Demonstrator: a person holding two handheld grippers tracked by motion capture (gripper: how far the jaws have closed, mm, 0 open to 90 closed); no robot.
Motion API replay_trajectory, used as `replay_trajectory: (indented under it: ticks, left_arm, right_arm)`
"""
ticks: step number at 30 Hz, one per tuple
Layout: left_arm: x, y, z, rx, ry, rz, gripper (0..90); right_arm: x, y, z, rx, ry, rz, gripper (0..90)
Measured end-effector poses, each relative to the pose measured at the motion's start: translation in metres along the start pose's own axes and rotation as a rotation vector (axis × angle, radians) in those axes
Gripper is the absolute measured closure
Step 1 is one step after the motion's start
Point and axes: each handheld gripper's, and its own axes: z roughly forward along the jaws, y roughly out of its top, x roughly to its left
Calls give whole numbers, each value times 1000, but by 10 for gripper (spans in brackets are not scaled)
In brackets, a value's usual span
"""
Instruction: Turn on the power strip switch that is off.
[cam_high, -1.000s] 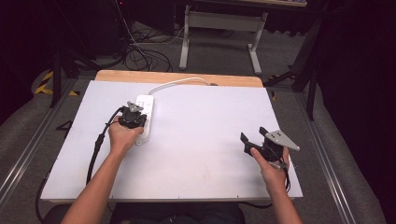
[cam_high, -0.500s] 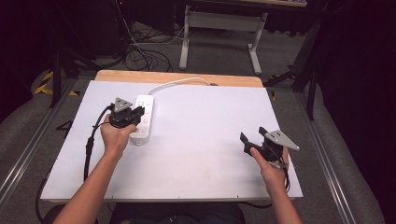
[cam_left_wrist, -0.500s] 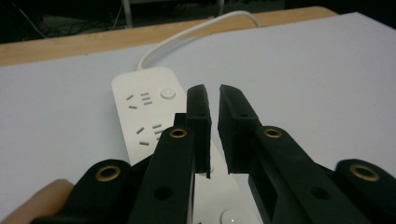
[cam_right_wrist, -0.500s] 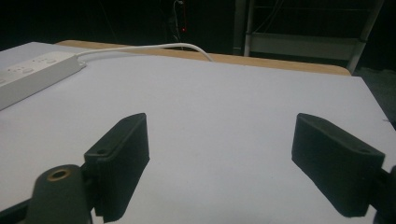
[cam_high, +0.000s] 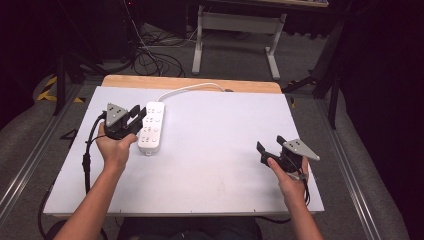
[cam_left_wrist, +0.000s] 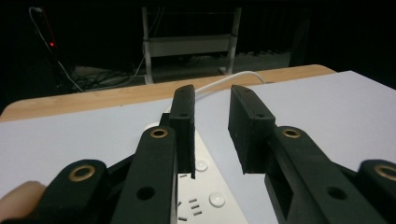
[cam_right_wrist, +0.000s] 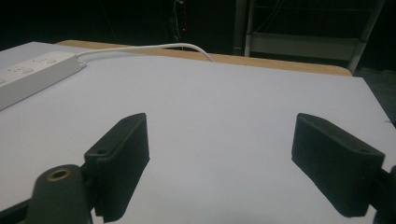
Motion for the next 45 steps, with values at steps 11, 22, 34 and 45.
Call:
replay_trajectory:
  ticks: [11, 22, 34, 45]
  left_arm:
    - [-2, 5, -16, -111, 138, 10, 518]
    - [-4, 6, -20, -126, 169, 9, 415]
    - [0, 4, -33, -144, 216, 10, 237]
    - [5, -5, -53, -161, 180, 4, 166]
  right_arm:
    - [1, 1, 1, -4, 1, -9, 194]
    - [0, 0, 1, 0, 1, -12, 195]
    - [1, 0, 1, -1, 0, -8, 195]
    - [1, 1, 0, -5, 2, -12, 195]
